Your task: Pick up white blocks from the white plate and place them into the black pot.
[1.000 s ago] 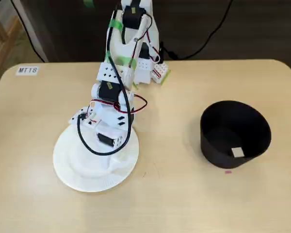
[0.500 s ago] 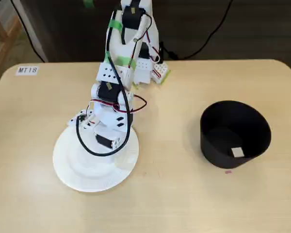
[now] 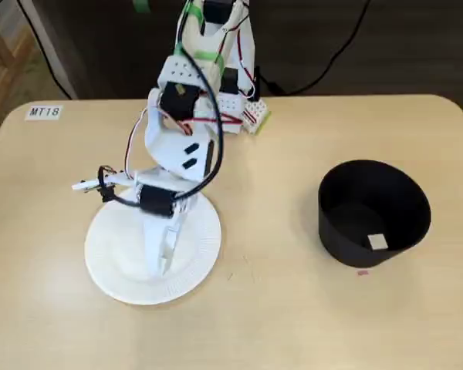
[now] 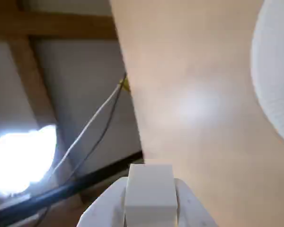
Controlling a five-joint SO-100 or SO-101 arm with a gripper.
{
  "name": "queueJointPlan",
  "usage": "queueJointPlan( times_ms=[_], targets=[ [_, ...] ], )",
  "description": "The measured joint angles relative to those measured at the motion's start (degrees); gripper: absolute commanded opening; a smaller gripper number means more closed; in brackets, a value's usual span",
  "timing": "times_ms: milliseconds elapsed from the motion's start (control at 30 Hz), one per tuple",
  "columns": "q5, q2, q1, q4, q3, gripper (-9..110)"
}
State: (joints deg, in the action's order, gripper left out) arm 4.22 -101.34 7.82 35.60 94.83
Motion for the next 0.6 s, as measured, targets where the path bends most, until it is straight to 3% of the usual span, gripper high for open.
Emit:
queueJointPlan(
  times_ms=[400, 600],
  targets=[
    [1.9, -9.1, -33.6, -1.8, 6.4, -2],
    [1.9, -9.1, -41.0, -6.4, 17.7, -2]
  ],
)
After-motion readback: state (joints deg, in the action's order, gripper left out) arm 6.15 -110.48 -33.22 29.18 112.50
